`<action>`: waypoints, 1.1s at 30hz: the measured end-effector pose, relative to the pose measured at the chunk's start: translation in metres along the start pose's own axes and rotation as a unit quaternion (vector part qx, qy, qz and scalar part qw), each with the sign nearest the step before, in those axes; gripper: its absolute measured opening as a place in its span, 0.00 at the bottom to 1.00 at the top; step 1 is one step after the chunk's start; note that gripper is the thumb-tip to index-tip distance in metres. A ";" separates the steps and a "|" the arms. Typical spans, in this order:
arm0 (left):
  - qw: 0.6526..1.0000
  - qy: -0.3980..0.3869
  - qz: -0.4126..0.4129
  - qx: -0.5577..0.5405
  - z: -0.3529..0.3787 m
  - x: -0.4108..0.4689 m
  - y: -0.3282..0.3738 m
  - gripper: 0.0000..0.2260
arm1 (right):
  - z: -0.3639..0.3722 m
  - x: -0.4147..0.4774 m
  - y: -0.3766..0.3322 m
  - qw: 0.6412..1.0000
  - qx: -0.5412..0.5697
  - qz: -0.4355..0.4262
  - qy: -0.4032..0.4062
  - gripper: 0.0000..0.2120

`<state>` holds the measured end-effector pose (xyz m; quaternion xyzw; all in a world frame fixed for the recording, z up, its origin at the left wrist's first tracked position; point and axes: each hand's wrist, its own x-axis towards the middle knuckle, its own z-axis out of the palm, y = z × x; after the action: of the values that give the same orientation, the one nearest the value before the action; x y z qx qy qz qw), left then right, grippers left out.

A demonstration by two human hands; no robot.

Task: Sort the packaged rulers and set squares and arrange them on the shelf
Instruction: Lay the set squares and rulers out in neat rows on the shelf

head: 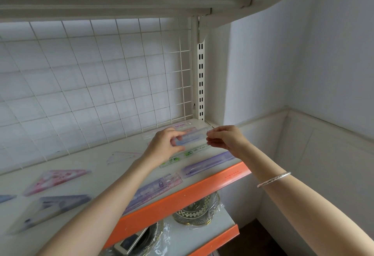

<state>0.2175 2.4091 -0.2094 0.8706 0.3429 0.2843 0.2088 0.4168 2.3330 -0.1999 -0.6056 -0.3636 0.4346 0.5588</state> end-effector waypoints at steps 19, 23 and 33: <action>0.992 -0.118 -0.029 -0.017 0.021 -0.009 0.016 0.22 | -0.033 -0.005 0.012 0.858 -0.471 -0.182 -0.093 0.15; 0.986 -0.162 -0.042 0.000 0.026 -0.010 0.020 0.25 | -0.037 -0.010 0.012 0.845 -0.503 -0.139 -0.117 0.16; 0.981 -0.178 -0.062 0.037 0.028 -0.012 0.018 0.23 | -0.033 -0.005 0.021 0.846 -0.501 -0.127 -0.133 0.17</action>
<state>0.2366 2.3840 -0.2248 0.8913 0.3642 0.0987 0.2515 0.4445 2.3139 -0.2200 -0.6881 -0.6763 0.1949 0.1767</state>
